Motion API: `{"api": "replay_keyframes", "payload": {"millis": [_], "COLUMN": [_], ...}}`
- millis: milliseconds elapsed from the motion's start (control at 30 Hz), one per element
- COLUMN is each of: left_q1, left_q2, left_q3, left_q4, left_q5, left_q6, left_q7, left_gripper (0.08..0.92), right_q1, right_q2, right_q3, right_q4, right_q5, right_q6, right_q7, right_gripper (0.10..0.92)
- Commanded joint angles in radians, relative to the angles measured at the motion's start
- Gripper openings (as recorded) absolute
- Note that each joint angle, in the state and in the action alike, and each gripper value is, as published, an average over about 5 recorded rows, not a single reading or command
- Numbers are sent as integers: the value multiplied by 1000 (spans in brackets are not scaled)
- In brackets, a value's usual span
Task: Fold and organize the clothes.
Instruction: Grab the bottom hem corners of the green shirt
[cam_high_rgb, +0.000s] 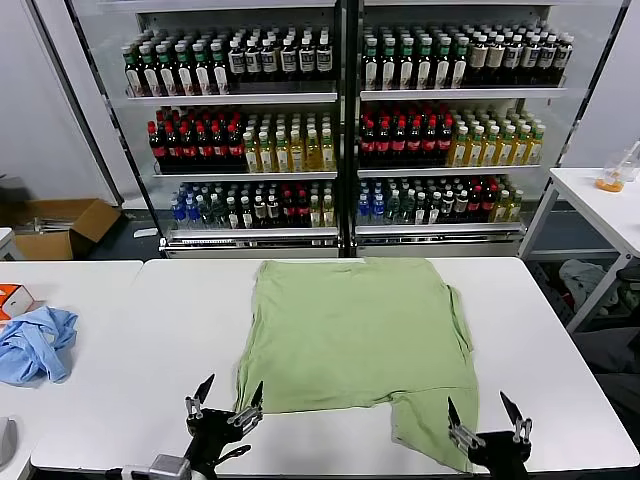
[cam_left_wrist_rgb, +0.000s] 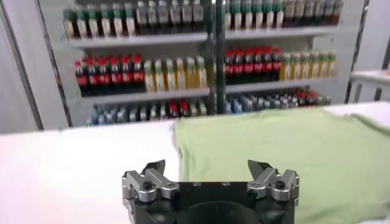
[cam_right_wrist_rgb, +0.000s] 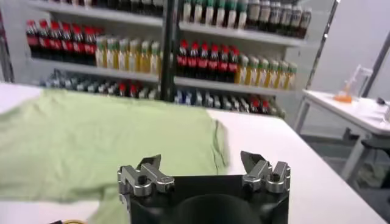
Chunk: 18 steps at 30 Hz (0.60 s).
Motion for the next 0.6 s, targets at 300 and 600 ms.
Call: {"api": "replay_keyframes", "payload": {"millis": [300, 600], "left_q1": [-91, -81], "left_q2": [15, 17], "left_q3": [38, 31], "left_q4": [139, 134], "left_q5": [-46, -59], "left_q6": [124, 122], "left_q7": [-16, -27], "left_gripper": [823, 812], "right_q1": [-11, -8], "right_q2": [7, 9], "right_q3": [-48, -61], "right_q4": [-74, -80], "right_q5": [21, 96], "right_q6": [-59, -70], "right_q7": [21, 4], "right_gripper": [823, 759]}}
